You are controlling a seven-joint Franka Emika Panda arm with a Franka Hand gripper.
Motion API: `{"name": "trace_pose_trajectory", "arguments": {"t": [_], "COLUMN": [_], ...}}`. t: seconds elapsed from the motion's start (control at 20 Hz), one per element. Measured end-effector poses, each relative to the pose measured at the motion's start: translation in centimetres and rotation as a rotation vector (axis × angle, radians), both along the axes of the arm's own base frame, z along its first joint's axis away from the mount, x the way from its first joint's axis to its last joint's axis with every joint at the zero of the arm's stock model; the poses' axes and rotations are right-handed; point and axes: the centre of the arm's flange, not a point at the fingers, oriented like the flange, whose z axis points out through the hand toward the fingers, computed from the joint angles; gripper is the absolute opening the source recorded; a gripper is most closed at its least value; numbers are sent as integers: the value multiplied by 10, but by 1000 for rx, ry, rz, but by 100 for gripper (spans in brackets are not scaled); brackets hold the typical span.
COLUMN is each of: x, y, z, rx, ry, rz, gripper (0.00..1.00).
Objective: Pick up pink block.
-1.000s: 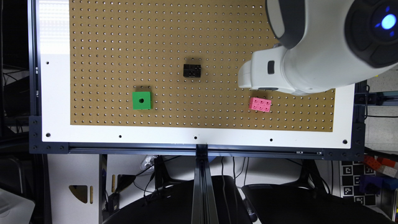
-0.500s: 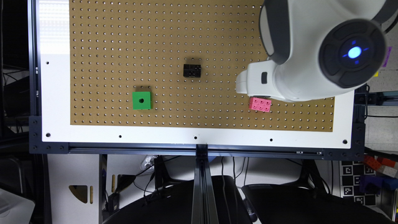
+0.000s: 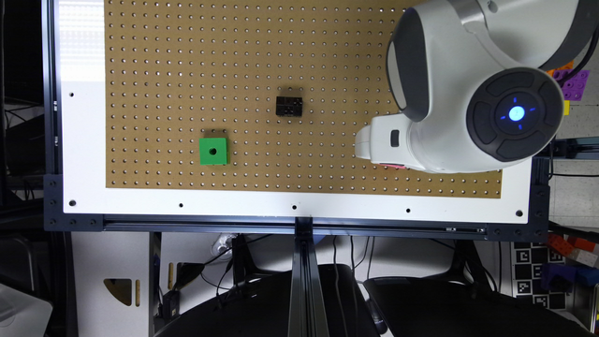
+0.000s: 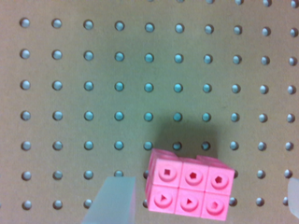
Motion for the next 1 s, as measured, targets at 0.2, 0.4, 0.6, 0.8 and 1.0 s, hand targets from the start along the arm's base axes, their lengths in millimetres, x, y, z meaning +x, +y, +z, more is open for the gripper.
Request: {"name": "trace_pose_trajectory", "arguments": {"t": [0.2,0.4,0.6,0.8,1.0], "x": [2,3,2,7,10], "y": [0,0,0,0,1], "z": [-16,-17,-38,-46,-44], "rx": [-2,-2,-5,-3,0], "ry": [8,8,16,13,6], "rz": [1,2,4,2,2], "gripper": [100,100,100,100,100]}}
